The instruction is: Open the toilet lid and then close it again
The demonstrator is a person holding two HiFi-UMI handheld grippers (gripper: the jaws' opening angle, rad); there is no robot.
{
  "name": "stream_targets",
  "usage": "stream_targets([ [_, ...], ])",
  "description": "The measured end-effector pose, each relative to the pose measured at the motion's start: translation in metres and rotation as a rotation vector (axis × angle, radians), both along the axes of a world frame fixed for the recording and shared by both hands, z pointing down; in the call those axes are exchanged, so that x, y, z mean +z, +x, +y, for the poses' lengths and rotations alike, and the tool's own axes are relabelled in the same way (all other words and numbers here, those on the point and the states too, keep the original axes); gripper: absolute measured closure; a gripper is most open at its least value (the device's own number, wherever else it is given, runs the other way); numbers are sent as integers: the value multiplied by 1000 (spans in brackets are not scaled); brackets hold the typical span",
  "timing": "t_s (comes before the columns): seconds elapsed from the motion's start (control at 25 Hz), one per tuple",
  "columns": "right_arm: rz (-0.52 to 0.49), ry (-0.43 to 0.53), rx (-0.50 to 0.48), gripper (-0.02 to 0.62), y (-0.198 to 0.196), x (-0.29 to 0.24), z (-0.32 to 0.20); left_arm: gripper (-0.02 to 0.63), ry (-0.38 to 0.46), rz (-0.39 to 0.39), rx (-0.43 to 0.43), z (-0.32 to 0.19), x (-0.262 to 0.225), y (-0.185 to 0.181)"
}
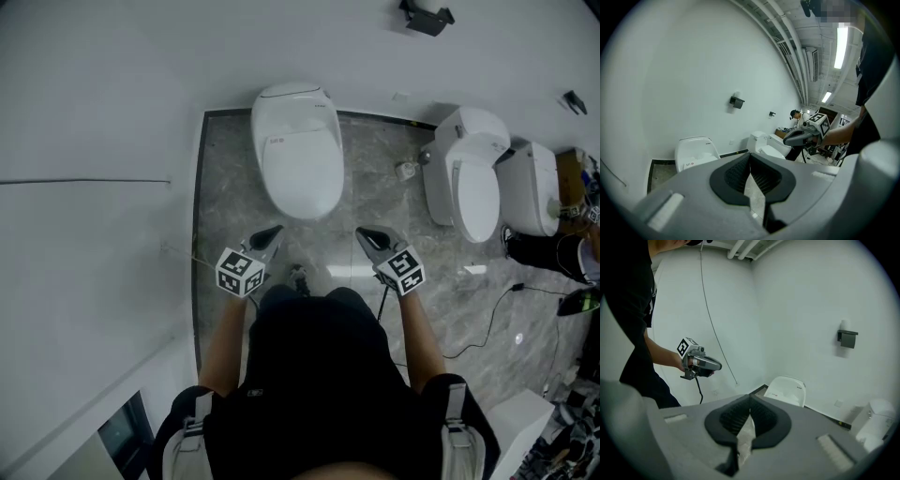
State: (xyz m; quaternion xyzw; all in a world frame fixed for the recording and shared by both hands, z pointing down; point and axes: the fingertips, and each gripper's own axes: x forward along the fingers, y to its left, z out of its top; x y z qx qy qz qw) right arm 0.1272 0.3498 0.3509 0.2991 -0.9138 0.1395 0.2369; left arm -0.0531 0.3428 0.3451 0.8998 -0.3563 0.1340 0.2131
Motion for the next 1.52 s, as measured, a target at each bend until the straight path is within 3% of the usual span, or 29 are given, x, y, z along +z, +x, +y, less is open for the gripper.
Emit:
stream_targets([
  [0.76,33,-30,-61,592,-7,21,-23,595,-49,0,-43,-15,16,-11],
  [1.52,20,-144,-179,592,58,67,-108,595,-182,-28,-170,-72,43,47],
])
